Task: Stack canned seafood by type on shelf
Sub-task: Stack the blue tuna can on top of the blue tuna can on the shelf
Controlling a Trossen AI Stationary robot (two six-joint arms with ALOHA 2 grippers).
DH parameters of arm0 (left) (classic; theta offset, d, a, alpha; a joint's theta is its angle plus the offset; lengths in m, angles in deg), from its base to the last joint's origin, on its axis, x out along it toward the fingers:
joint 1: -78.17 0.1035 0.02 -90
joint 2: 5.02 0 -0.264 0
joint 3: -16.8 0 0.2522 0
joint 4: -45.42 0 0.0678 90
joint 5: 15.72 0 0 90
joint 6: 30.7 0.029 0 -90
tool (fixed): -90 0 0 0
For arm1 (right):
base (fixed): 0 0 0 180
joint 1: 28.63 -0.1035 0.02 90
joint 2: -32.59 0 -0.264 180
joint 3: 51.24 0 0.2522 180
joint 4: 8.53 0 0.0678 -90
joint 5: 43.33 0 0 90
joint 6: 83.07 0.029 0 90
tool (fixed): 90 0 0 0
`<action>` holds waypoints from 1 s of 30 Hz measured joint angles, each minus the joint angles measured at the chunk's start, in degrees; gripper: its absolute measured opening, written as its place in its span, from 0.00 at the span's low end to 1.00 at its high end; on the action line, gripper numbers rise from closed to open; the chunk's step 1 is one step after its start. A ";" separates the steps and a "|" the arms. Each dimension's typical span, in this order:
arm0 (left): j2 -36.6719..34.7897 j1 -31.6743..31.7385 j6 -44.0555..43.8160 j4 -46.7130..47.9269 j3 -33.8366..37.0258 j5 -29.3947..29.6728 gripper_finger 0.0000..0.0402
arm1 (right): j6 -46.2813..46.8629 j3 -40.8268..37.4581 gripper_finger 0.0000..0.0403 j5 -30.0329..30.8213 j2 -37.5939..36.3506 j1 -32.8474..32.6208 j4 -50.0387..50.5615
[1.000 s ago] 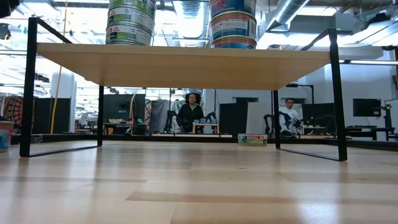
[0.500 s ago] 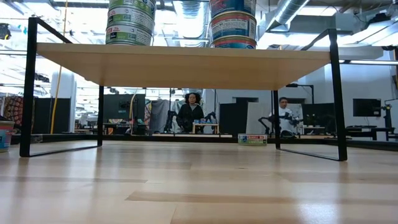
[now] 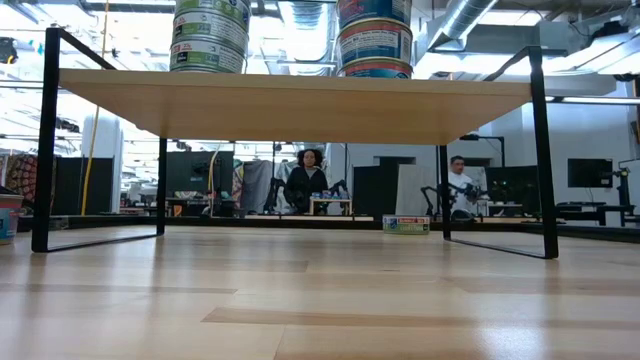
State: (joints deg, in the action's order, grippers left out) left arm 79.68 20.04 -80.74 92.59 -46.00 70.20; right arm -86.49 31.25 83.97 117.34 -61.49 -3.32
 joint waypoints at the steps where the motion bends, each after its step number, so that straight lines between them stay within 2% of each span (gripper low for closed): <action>1: 0.48 0.42 1.58 -0.95 0.02 1.19 0.52 | 0.00 0.00 0.81 0.00 0.00 0.00 0.01; 5: 1.94 2.29 8.85 -6.52 0.09 10.68 0.52 | 0.00 0.00 0.81 0.00 0.00 0.00 -0.01; 12: 5.71 6.33 31.44 -22.37 0.55 38.89 0.52 | 0.21 0.00 0.81 0.00 0.00 -0.04 0.16; 14: 5.98 7.36 36.25 -27.25 0.51 43.13 0.52 | 0.46 0.00 0.81 0.00 0.00 -0.20 0.64; 18: 4.96 8.34 41.69 -30.28 -1.59 39.99 0.52 | 1.77 0.00 0.81 0.00 0.00 -1.51 1.12; 22: 2.44 8.42 39.94 -25.72 -4.98 39.18 0.52 | 3.82 0.00 0.81 0.03 1.42 -2.25 1.89; 25: 0.59 8.43 37.48 -22.67 -5.33 38.76 0.52 | 2.35 0.03 0.81 0.00 5.65 -1.22 -1.72; 30: 0.31 8.42 33.86 -15.33 -4.69 37.18 0.52 | 2.35 3.23 0.81 0.34 15.20 -1.39 -1.53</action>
State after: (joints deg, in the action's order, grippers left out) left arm 79.98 28.45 -46.88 77.27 -50.69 107.38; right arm -84.14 34.48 84.30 132.54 -62.88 -4.85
